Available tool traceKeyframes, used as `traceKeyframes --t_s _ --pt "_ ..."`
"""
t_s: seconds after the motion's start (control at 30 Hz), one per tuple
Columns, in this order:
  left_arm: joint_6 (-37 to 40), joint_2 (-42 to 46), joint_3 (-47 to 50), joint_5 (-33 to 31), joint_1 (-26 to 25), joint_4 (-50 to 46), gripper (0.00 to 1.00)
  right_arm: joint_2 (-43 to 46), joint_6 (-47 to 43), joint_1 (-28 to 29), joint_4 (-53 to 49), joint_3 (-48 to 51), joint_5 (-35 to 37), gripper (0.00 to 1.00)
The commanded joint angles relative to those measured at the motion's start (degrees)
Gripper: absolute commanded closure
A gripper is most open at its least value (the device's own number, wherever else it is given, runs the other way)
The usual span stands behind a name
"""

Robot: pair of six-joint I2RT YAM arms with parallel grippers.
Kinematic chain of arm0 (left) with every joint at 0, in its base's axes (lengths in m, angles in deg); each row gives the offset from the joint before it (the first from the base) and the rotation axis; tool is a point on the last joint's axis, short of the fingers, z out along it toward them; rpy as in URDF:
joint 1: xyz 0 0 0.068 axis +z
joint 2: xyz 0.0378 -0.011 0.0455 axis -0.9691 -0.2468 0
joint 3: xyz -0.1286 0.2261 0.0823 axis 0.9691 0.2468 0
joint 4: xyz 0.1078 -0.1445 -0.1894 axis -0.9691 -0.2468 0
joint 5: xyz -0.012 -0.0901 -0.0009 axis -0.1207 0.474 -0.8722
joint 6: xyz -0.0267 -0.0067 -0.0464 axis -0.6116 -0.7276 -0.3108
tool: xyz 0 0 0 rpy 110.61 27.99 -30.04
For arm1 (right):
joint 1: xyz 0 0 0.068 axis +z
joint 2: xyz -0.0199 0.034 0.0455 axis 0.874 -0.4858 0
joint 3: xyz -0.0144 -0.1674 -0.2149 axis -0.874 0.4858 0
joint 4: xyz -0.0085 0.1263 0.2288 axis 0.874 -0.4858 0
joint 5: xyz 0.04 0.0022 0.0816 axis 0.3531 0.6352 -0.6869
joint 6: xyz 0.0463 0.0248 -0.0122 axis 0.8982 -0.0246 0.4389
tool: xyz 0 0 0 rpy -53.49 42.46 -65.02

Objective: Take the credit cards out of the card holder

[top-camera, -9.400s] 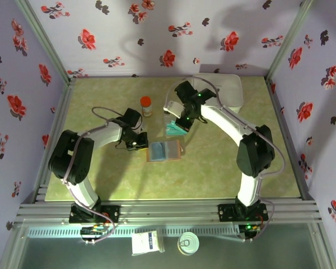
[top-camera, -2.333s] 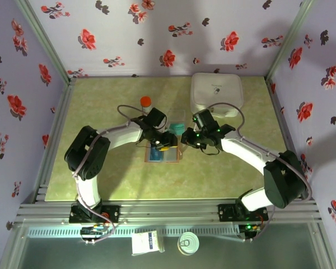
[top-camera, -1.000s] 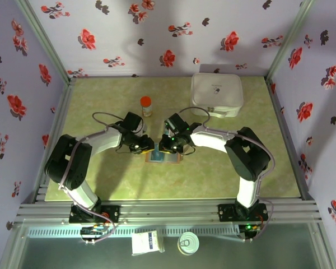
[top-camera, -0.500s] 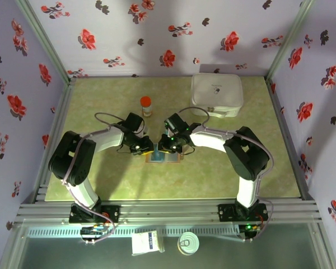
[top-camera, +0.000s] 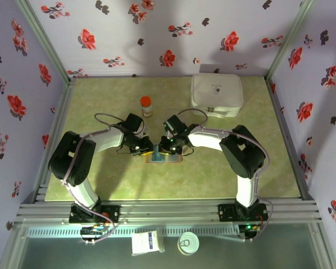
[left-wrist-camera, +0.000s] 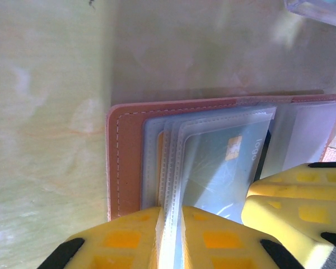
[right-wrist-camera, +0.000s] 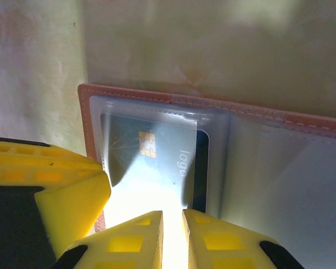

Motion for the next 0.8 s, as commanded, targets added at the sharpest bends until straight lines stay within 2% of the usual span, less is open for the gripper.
traceKeyframes --t_s 0.0,0.4,0.6,0.77 --pt "1.4 0.1 0.3 -1.7 0.5 -3.4 0.83 1.0 -1.3 -0.8 -3.1 1.4 3.0 0.81" --pt "1.4 3.5 -0.9 -1.8 0.6 -4.5 0.83 3.7 0.3 -1.0 3.6 3.1 -2.0 0.79" --pt "0.9 4.0 -2.6 0.3 0.3 -4.7 0.83 5.4 0.6 -1.3 3.1 3.9 -0.8 0.79" --pt "2.9 0.8 -5.1 1.1 0.3 -5.9 0.83 5.1 1.2 -1.7 2.8 4.4 -0.3 0.79"
